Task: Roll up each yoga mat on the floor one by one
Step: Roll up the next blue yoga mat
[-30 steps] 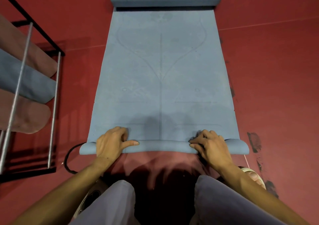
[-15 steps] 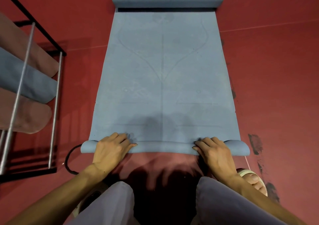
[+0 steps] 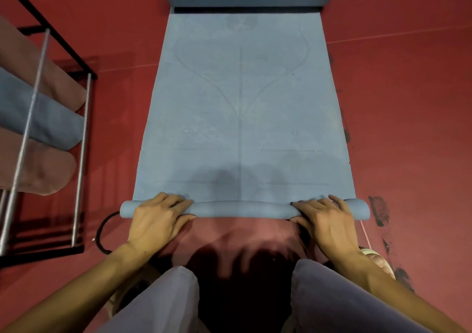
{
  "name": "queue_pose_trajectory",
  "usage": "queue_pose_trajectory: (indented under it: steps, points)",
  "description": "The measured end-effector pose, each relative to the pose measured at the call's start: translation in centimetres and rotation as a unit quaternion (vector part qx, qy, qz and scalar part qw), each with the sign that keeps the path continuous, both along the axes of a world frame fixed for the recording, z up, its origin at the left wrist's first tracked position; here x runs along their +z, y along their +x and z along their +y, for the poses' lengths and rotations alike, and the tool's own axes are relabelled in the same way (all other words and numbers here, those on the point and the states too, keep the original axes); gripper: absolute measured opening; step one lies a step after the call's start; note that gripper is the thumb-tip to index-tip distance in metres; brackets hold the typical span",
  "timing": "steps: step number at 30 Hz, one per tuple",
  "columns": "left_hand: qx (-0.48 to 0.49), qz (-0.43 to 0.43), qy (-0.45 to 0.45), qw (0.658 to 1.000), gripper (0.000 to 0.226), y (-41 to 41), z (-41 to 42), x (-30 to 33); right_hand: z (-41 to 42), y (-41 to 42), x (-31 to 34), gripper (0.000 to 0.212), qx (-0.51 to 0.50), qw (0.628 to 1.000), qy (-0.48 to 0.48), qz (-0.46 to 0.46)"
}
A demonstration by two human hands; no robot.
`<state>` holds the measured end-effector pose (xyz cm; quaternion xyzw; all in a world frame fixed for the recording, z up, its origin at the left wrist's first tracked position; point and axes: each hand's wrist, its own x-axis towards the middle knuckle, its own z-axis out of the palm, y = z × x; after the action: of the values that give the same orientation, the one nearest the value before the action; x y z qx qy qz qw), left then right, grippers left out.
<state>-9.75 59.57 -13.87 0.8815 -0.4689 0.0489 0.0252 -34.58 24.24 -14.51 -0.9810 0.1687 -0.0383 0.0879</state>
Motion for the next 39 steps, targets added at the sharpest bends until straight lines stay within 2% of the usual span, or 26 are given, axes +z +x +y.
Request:
queue_pose_trajectory:
  steps: [4,12,15,17,20,22,25,28,31,34,39]
  points:
    - [0.033,0.024,0.021,0.999,0.048,0.6,-0.6,0.2,0.5,0.0,-0.6,0.045,-0.026,0.999,-0.024,0.028]
    - [0.078,0.118,0.04,0.989,0.061,2.4,-1.1,0.0,-0.9,0.6,-0.6,0.044,-0.034,0.997,-0.036,0.067]
    - [0.114,0.19,0.06,0.973,0.054,3.1,-1.9,0.8,-1.4,1.2,-0.7,0.039,-0.042,0.997,-0.008,0.059]
    - [0.131,0.223,0.072,0.963,0.05,3.6,-2.6,1.5,-1.8,1.5,-0.5,0.044,-0.034,0.997,0.002,0.07]
    - [0.164,0.254,0.03,0.953,0.046,4.0,-3.3,2.1,-2.4,2.0,-0.2,0.047,-0.026,0.995,0.04,0.083]
    - [0.16,0.234,0.028,0.959,0.044,3.9,-3.4,2.2,-2.7,2.3,-0.1,0.043,-0.028,0.994,0.069,0.077]
    - [0.105,0.108,0.037,0.988,0.036,3.2,-3.0,1.6,-2.8,2.7,0.1,0.043,-0.027,0.995,0.073,0.068]
    - [0.071,0.021,0.021,0.997,0.031,2.3,-2.8,0.4,-2.5,2.8,0.5,0.039,-0.024,0.998,-0.002,0.061]
    - [0.072,-0.009,0.007,0.997,0.038,2.0,-2.8,-0.2,-1.9,2.4,0.6,0.034,-0.025,0.997,-0.057,0.053]
    - [0.059,-0.02,-0.001,0.998,0.043,1.9,-2.5,-0.5,-1.8,2.3,0.5,0.04,-0.03,0.996,-0.065,0.055]
    - [0.029,-0.008,-0.006,1.0,0.038,1.5,-1.9,0.1,-1.4,3.1,0.9,0.037,-0.039,0.998,-0.044,0.033]
